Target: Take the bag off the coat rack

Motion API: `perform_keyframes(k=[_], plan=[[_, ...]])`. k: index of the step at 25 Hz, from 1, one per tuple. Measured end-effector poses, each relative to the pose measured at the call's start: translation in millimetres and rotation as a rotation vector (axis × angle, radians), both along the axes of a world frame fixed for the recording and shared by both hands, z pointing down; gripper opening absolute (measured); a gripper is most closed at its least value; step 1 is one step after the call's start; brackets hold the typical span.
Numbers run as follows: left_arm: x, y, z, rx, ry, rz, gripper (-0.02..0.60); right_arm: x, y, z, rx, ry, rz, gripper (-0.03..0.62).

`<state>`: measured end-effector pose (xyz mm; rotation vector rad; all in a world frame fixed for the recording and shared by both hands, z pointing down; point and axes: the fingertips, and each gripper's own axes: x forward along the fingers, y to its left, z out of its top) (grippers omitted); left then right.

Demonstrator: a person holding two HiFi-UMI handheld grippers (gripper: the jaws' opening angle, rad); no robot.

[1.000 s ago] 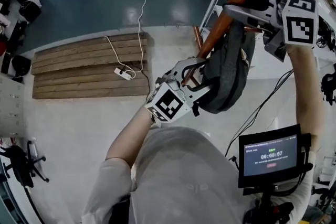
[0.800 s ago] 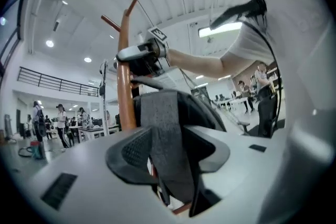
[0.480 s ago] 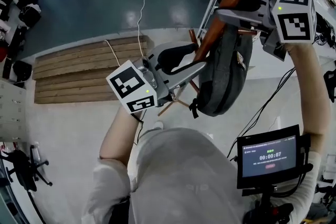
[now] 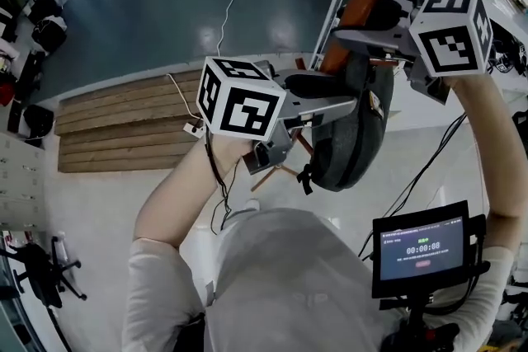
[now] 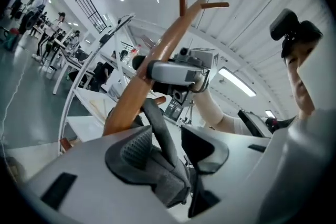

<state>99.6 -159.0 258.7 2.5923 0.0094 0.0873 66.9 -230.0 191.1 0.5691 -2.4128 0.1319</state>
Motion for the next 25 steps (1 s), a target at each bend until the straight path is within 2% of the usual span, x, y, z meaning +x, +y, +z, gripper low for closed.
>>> perform_keyframes(k=[2,5,8,12,14,17,19,21,25], plan=[[-3.6,-7.1,-1.3,-0.032,-0.001,-0.016,0.166,-4.7,2.6,-2.6,-0.003,0.0,-0.013,0.169],[-1.1,-5.3,-8.5,-0.097,0.028,0.024,0.166,-13.2,5.6,-4.5,0.004,0.009,-0.02,0.169],[7.4,-5.5,-8.0,-0.08,-0.016,0.03,0.166,-14.6,4.3,-3.9,0.009,0.022,-0.005,0.169],[13.6,-4.8,-5.0,-0.007,-0.095,0.026,0.164,-11.5,3.3,-5.6,-0.003,0.012,0.017,0.169],[17.2,-8.4,-5.1,-0.026,-0.108,0.012,0.12,-9.4,2.4,-5.4,-0.01,0.02,0.024,0.169],[19.7,-9.6,-6.3,-0.163,-0.07,0.041,0.06,-10.7,3.5,-1.8,-0.024,0.04,0.023,0.169],[20.4,-8.7,-4.3,-0.242,-0.052,0.057,0.046,-12.1,4.8,0.7,-0.034,0.05,0.02,0.169],[21.7,-8.2,-5.2,-0.285,-0.032,0.057,0.043,-12.5,4.8,1.2,-0.047,0.046,0.021,0.169],[23.8,-5.4,-15.6,-0.319,0.089,0.084,0.041,-16.1,5.7,1.8,-0.058,0.036,0.021,0.169]])
